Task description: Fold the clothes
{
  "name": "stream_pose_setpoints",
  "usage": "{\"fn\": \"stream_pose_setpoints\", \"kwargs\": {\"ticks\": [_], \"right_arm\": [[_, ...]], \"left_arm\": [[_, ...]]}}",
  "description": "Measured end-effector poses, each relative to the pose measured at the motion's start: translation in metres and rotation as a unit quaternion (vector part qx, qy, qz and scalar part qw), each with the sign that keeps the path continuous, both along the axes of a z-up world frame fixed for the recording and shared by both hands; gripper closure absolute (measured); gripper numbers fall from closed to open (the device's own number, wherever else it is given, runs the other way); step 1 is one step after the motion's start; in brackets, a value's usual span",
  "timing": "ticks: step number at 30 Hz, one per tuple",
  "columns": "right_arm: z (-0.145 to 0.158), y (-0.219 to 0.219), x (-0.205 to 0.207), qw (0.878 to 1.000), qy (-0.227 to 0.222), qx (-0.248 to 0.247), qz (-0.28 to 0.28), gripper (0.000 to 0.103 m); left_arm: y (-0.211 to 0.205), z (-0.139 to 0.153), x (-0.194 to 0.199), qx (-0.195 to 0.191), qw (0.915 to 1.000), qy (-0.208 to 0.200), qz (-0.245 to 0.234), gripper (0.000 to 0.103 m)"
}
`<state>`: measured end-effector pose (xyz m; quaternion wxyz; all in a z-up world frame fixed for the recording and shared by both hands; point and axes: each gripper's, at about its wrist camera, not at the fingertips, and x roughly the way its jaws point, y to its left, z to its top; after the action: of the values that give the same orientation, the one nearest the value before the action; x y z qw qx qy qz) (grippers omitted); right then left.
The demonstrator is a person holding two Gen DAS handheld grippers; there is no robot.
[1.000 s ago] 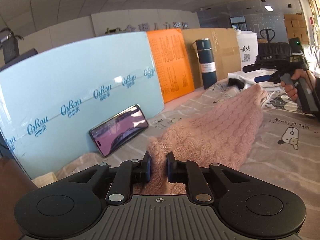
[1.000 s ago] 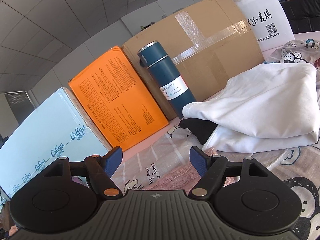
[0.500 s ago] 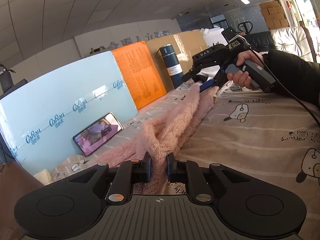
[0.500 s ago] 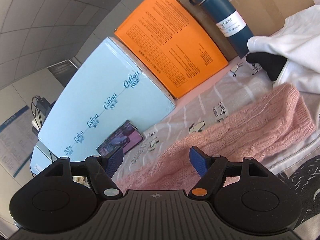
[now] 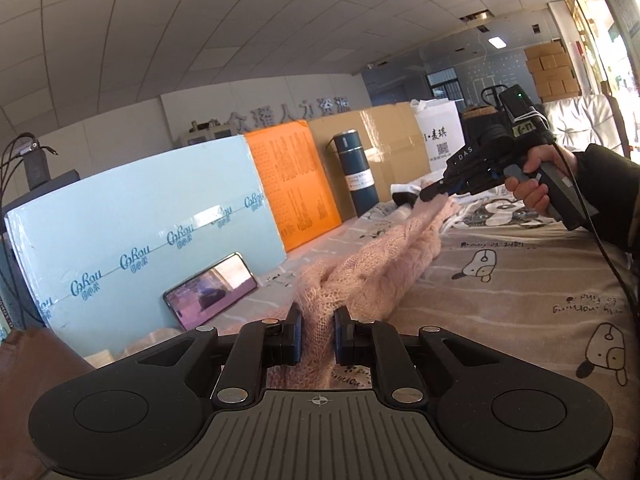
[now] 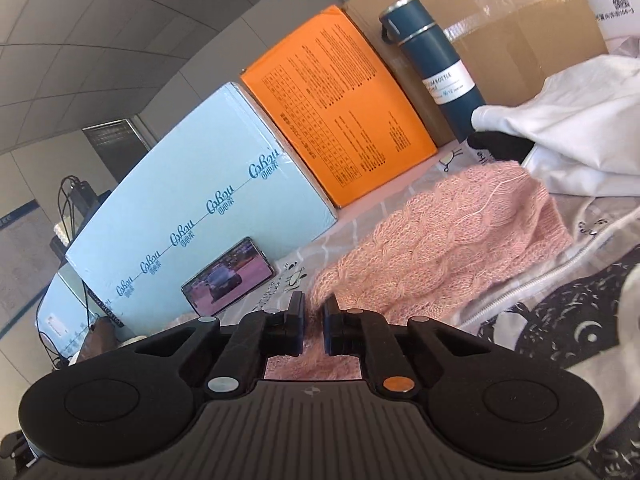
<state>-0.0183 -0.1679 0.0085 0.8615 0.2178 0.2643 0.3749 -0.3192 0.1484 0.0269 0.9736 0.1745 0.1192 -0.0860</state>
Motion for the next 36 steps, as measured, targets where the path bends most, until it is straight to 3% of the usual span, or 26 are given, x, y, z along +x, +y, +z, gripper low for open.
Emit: {"fn": "stream_pose_setpoints", "kwargs": {"ticks": [4, 11, 13, 14, 15, 17, 18, 21, 24, 28, 29, 32, 36], "right_arm": [[0.002, -0.023, -0.040, 1.000, -0.014, -0.004, -0.024, 0.095], [-0.011, -0.047, -0.073, 0.998, 0.020, -0.042, -0.048, 0.094], [-0.015, -0.053, -0.078, 0.996, 0.029, -0.049, -0.066, 0.089], [-0.016, -0.056, -0.080, 0.995, 0.033, -0.051, -0.078, 0.080], [-0.017, -0.059, -0.082, 0.994, 0.034, -0.054, -0.092, 0.065], [-0.016, -0.065, -0.085, 0.991, 0.027, -0.052, -0.117, 0.049], [-0.015, -0.069, -0.085, 0.990, 0.022, -0.048, -0.130, 0.043], [-0.014, -0.077, -0.080, 0.986, 0.012, -0.030, -0.164, 0.037], [-0.013, -0.078, -0.069, 0.982, 0.013, -0.034, -0.183, 0.035], [-0.010, -0.076, -0.048, 0.974, 0.014, -0.054, -0.220, 0.030], [-0.011, -0.076, -0.040, 0.971, 0.014, -0.057, -0.231, 0.027], [-0.014, -0.073, -0.013, 0.960, 0.026, -0.074, -0.268, 0.027], [-0.030, -0.064, 0.011, 0.952, 0.046, -0.105, -0.283, 0.027]], "left_arm": [[0.004, -0.001, -0.009, -0.007, 0.9993, 0.022, -0.028, 0.089], [0.005, -0.015, -0.012, -0.011, 0.9942, 0.092, -0.054, 0.084], [0.008, -0.015, -0.017, -0.022, 0.9925, 0.102, -0.064, 0.083], [0.009, -0.015, -0.018, -0.026, 0.9924, 0.099, -0.068, 0.075], [0.011, -0.014, -0.022, -0.035, 0.9923, 0.093, -0.074, 0.067], [0.020, -0.009, -0.027, -0.080, 0.9917, 0.064, -0.078, 0.031], [0.025, -0.006, -0.027, -0.110, 0.9899, 0.048, -0.076, 0.027], [0.037, 0.002, -0.016, -0.190, 0.9803, 0.009, -0.053, 0.017], [0.037, 0.012, 0.021, -0.251, 0.9676, 0.027, 0.010, 0.009], [0.027, 0.024, 0.074, -0.289, 0.9512, 0.045, 0.099, 0.007], [0.024, 0.024, 0.084, -0.299, 0.9475, 0.030, 0.110, 0.007], [0.024, 0.013, 0.099, -0.328, 0.9398, 0.014, 0.095, 0.007], [0.039, -0.017, 0.104, -0.360, 0.9270, 0.038, 0.098, 0.007]]}}
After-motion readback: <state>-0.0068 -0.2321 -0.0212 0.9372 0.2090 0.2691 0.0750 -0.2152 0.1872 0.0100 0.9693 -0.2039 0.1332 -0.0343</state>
